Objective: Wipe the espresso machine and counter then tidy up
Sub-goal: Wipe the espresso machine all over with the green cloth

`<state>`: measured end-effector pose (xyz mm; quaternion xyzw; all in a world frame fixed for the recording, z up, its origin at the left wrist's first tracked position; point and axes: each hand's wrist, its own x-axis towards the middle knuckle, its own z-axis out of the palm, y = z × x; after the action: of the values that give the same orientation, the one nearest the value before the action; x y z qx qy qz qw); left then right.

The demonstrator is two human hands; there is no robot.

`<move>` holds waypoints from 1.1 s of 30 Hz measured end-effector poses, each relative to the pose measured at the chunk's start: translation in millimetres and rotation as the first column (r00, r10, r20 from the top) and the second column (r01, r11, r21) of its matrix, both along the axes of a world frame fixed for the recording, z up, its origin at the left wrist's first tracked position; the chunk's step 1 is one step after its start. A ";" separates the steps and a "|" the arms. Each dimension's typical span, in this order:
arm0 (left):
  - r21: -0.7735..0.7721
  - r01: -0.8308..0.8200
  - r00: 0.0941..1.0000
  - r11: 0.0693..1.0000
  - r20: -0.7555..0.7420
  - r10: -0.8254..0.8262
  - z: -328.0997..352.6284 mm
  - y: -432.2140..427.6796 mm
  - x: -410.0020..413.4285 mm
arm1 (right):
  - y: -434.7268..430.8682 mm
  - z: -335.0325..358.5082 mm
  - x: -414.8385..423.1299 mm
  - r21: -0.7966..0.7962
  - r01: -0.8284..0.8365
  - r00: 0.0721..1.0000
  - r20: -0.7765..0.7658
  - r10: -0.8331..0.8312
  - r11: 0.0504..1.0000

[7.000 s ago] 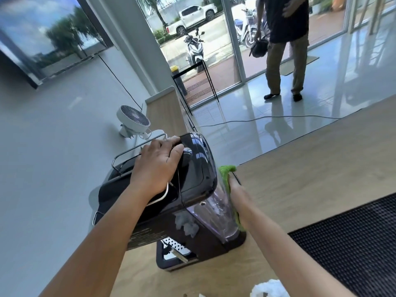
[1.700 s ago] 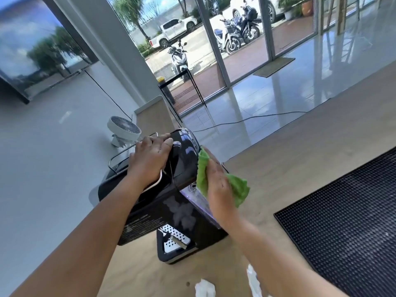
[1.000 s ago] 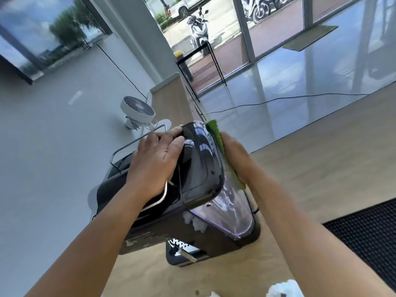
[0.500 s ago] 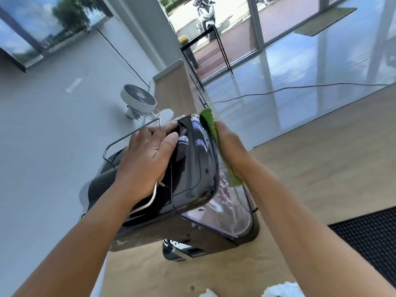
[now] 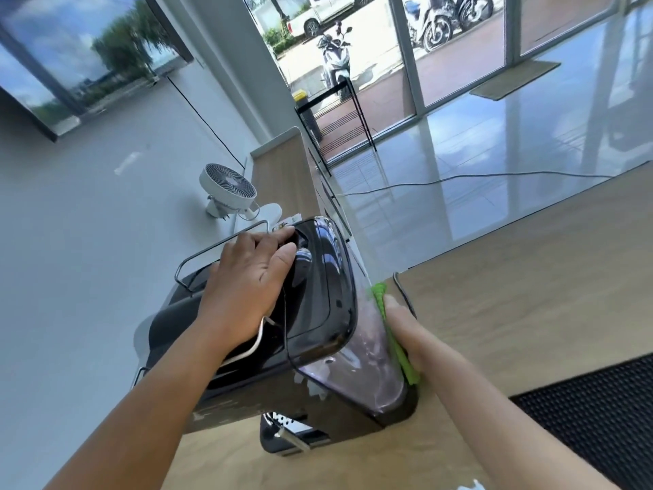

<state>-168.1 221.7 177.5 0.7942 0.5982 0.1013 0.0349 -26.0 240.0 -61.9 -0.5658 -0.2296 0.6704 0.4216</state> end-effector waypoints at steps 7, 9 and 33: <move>0.004 0.012 1.000 1.000 -0.025 -0.012 2.5 2.2 1.1 | -13.9 14.6 -3.1 0.040 0.112 0.987 -0.122 -0.106 0.993; 0.005 0.003 1.000 1.000 -0.029 -0.003 2.8 0.5 1.6 | -0.3 21.6 2.2 0.067 0.073 0.993 -0.100 -0.066 0.995; 0.024 0.016 0.999 1.000 -0.032 -0.015 4.4 -1.4 0.1 | -66.1 81.6 -9.3 0.359 0.202 0.965 0.086 -0.248 0.911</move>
<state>-168.0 220.3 181.9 0.8007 0.5911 0.0955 0.0164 -35.3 173.9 19.8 -0.5473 -0.3044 0.5282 0.5734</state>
